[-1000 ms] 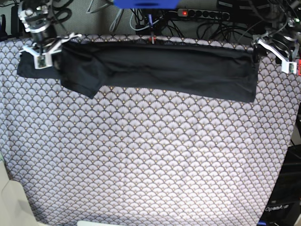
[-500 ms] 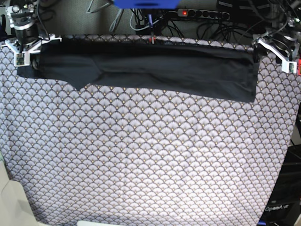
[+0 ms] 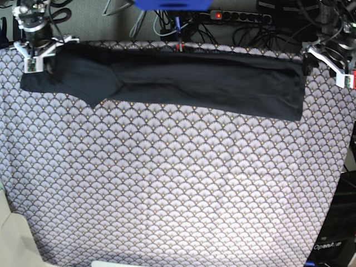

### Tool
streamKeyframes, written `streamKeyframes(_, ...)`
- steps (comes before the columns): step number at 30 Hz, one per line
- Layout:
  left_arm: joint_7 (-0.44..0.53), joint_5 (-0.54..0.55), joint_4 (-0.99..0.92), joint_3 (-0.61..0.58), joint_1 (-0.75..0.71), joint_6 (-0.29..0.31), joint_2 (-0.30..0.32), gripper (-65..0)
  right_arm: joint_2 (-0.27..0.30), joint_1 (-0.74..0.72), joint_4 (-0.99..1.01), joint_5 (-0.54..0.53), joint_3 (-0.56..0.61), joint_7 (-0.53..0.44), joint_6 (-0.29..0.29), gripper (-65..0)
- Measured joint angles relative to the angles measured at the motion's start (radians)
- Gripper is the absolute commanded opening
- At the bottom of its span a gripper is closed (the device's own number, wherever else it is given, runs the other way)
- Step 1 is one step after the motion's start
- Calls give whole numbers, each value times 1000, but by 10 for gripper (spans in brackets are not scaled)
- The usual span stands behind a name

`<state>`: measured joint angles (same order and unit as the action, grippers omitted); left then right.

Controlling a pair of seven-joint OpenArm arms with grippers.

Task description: Fold the T-shirt properly

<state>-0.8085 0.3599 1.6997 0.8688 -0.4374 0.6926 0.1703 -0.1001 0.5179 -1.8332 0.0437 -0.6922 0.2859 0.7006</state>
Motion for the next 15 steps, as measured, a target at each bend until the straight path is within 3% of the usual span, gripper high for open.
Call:
streamKeyframes(9,0,0,0,0,2,1,20,-130,-2,7,54,0,48,-2,1,-650)
streamKeyframes(15,-1,0,0,0,0,1,18,-130,26,-11,60,0,42,40,1,-544)
